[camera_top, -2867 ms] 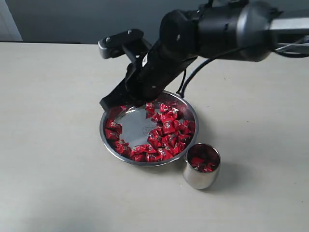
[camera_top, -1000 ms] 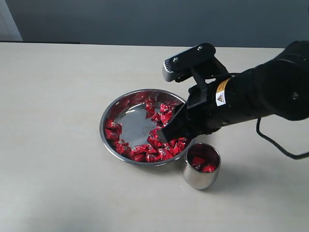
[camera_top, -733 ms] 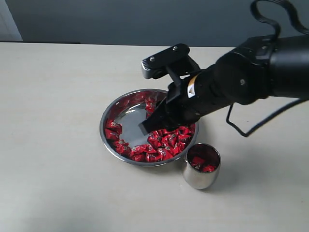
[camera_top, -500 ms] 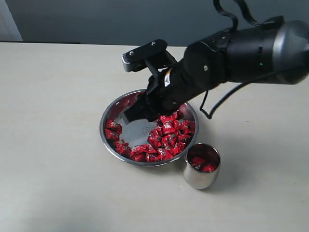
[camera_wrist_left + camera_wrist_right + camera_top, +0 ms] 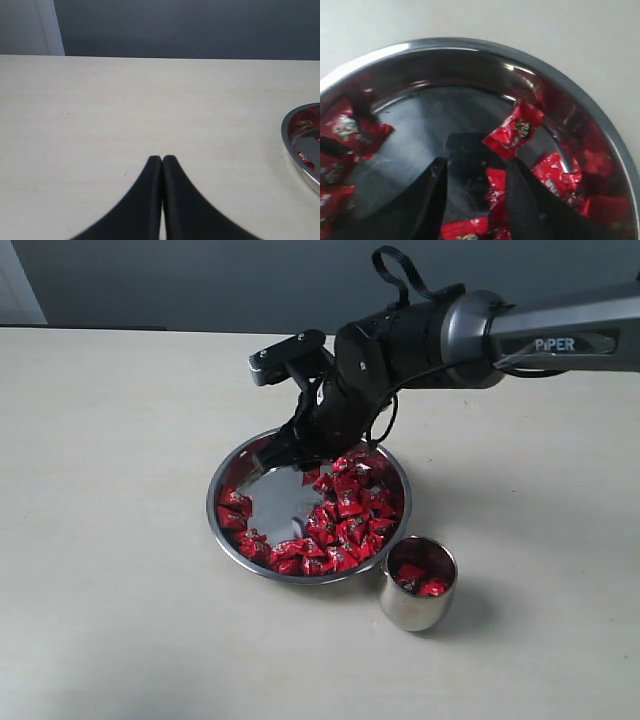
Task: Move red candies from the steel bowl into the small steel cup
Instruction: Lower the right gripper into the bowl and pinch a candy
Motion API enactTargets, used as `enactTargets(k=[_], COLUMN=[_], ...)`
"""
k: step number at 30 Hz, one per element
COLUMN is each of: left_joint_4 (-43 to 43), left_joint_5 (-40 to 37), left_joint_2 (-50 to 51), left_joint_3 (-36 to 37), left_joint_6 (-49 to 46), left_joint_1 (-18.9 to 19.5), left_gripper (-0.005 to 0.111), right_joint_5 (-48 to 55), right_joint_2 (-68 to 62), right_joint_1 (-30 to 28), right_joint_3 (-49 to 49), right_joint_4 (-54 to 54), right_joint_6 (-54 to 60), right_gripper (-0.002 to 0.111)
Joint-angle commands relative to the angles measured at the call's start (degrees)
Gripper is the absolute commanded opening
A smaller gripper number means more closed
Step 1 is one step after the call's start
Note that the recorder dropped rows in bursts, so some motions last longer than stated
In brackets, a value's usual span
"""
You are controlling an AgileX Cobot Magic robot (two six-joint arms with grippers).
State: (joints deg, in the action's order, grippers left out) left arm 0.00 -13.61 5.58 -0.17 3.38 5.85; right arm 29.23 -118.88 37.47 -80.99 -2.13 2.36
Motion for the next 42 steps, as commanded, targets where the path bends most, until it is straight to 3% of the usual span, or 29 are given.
enactTargets(k=[1,42], left_joint_4=[0.0,0.0], left_joint_5=[0.3,0.3], left_joint_2=[-0.3,-0.3], left_joint_3=[0.2,0.2], left_joint_6=[0.1,0.1], left_joint_1=[-0.3,-0.3], left_gripper=[0.000,0.000], right_joint_5=[-0.3,-10.4], right_joint_2=[-1.2,-6.7], right_joint_1=[-1.4,-1.4], right_joint_3=[-0.9,-1.2], right_joint_4=[0.4,-1.0], right_joint_6=[0.4,0.4], right_gripper=[0.038,0.038])
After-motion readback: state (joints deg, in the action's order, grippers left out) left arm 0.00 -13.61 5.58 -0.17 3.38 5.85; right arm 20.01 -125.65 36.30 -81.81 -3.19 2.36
